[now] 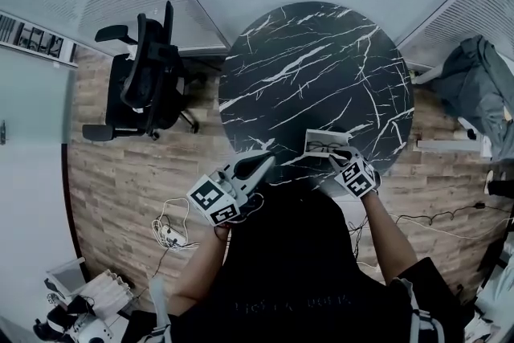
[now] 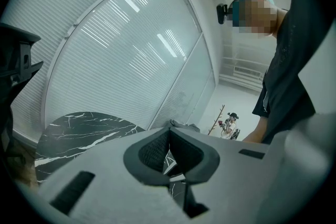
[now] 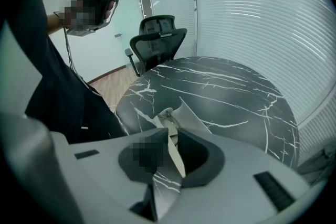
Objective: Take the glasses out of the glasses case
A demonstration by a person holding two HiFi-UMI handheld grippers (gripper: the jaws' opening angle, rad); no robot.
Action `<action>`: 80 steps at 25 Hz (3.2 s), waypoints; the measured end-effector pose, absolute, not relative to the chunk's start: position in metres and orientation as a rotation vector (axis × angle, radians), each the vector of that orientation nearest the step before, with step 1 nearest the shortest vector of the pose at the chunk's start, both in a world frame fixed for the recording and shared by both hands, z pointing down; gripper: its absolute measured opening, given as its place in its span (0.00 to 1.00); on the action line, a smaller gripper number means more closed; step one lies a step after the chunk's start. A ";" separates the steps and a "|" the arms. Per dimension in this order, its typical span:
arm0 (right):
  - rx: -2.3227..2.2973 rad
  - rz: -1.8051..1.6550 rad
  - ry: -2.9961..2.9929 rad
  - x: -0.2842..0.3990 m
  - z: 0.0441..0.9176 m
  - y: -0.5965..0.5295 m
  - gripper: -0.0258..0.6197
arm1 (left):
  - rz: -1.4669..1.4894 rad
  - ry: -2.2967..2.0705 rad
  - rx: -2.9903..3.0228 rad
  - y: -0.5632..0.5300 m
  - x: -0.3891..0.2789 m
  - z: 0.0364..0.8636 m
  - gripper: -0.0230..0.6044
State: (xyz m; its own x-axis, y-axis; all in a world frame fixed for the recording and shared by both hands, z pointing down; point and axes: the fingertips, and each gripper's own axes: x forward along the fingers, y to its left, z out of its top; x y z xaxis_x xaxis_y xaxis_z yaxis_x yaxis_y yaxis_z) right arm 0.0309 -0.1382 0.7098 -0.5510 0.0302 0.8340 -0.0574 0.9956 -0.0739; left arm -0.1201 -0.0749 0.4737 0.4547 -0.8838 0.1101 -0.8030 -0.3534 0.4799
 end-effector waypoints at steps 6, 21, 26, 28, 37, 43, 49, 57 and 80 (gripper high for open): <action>-0.003 0.075 -2.102 0.028 0.722 -0.141 0.09 | -0.237 -1.420 2.228 -0.072 -0.125 0.474 0.07; -0.123 -0.047 -1.960 0.026 0.761 -0.146 0.09 | -0.186 -1.375 2.241 -0.072 -0.107 0.487 0.07; -0.136 -0.058 -1.948 0.021 0.767 -0.149 0.09 | -0.196 -1.366 2.228 -0.071 -0.105 0.490 0.07; -0.141 -0.062 -1.945 0.019 0.767 -0.151 0.09 | -0.199 -1.366 2.225 -0.071 -0.106 0.490 0.07; -0.182 -0.127 -1.925 0.015 0.768 -0.149 0.09 | -0.205 -1.379 2.206 -0.074 -0.108 0.491 0.07; -0.223 -0.141 -1.882 0.016 0.781 -0.144 0.10 | -0.203 -1.374 2.208 -0.074 -0.109 0.492 0.07; -0.204 -0.177 -1.863 0.015 0.787 -0.151 0.09 | -0.196 -1.373 2.200 -0.069 -0.111 0.495 0.07; -0.207 -0.199 -1.842 0.017 0.783 -0.153 0.09 | -0.197 -1.359 2.214 -0.069 -0.110 0.493 0.07; 0.005 -0.285 -2.008 0.025 0.721 -0.157 0.09 | -0.243 -1.355 2.244 -0.060 -0.100 0.483 0.07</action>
